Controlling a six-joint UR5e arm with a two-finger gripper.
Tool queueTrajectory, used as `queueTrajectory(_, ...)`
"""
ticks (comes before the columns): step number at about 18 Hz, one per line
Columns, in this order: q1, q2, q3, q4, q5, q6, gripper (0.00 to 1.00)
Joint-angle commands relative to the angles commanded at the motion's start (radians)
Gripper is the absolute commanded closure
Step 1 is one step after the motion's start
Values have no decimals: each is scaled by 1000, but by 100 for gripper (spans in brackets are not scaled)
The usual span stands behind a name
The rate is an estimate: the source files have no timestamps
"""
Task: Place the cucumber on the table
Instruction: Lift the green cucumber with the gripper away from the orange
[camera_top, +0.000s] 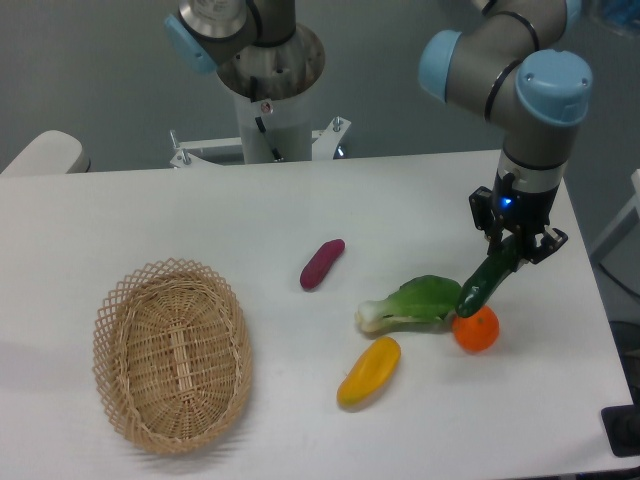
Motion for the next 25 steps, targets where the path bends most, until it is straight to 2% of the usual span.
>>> queueTrajectory(7, 8, 2, -8, 2, 2, 8, 78)
queueTrajectory(11, 32, 11, -37, 3, 3, 72, 78)
queueTrajectory(15, 60, 15, -93, 12, 3, 184, 78)
queueTrajectory(22, 124, 14, -146, 20, 0, 463, 78)
queueTrajectory(25, 118, 15, -190, 21, 2, 511, 78)
